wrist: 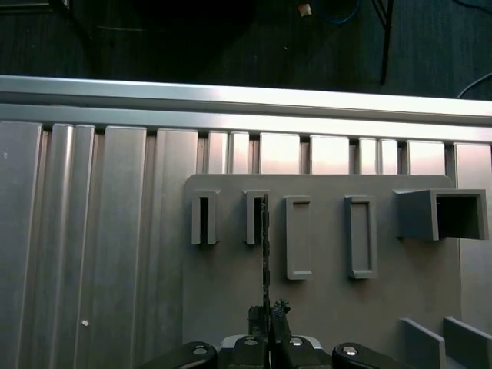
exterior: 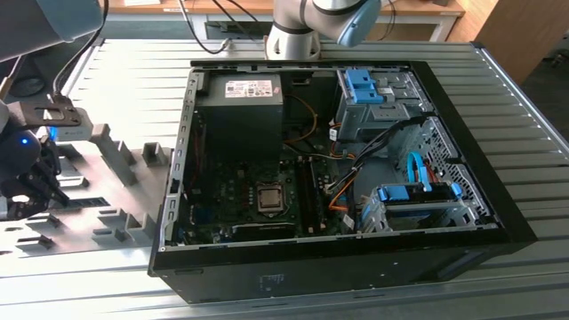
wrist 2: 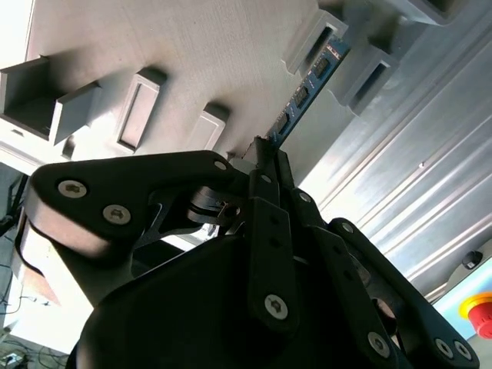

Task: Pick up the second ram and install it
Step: 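Pick up the second ram and move it above second insertion slot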

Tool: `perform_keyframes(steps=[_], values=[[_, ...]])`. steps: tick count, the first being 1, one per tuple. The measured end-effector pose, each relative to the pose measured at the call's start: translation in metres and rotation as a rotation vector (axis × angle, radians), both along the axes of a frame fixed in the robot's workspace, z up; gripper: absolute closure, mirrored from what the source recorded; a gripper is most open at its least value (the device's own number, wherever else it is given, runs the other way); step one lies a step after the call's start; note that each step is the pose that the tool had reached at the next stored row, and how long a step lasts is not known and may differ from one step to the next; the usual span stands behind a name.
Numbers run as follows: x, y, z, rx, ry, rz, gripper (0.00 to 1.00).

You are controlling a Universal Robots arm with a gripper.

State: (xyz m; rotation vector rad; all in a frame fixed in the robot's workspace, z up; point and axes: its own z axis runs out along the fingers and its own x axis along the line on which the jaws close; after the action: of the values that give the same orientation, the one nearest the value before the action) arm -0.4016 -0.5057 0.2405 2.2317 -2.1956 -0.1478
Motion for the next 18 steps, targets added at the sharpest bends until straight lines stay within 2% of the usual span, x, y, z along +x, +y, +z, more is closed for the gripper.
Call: perform_keyframes(steps=[9,18], values=[[0.000,0.0000,0.0052,0.0000,0.0001,0.000,0.86],[0.000,0.0000,0.0135,0.0000,0.0000,0.000,0.86]])
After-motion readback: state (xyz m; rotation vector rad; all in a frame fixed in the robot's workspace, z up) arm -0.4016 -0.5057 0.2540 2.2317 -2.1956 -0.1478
